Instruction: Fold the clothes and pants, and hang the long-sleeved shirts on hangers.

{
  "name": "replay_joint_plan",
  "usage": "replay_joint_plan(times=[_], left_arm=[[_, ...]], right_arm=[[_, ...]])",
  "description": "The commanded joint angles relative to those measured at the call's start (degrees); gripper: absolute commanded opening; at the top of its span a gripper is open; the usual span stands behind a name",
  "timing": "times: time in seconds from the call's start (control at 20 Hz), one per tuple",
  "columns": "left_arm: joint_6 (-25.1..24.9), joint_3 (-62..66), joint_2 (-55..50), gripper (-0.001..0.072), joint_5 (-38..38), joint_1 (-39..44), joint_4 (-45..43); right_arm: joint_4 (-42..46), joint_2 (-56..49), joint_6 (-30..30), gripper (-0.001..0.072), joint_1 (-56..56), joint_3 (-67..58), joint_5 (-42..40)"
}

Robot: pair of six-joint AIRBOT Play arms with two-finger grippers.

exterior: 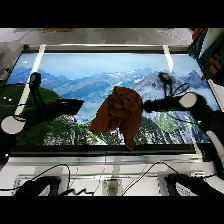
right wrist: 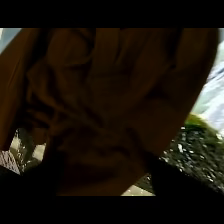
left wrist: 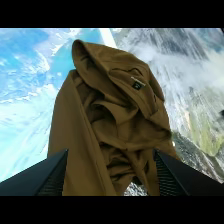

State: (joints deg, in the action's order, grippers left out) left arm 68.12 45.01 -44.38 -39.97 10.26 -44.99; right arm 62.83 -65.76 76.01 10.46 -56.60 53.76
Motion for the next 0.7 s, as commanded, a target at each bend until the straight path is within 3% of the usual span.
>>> replay_joint_plan(times=[0.0,0.05,0.15,0.65], left_arm=[[0.0,0.0,0.0,0.0605,0.6,-0.1,0.0],[0.0,0.0,0.0,0.0606,0.9,-0.1,0.0],[0.0,0.0,0.0,0.0606,1.6,-0.1,0.0],[0.0,0.0,0.0,0.0606,4.9,-0.1,0.0]], right_arm=[[3.4,-2.3,-3.5,0.0668,7.8,2.6,-7.5],[6.1,-3.1,-3.2,0.0664,9.4,2.6,-10.6],[10.0,-6.0,-1.1,0.0574,11.1,2.6,-14.1],[22.9,-17.6,-1.1,0.0546,11.1,-3.5,-18.1]])
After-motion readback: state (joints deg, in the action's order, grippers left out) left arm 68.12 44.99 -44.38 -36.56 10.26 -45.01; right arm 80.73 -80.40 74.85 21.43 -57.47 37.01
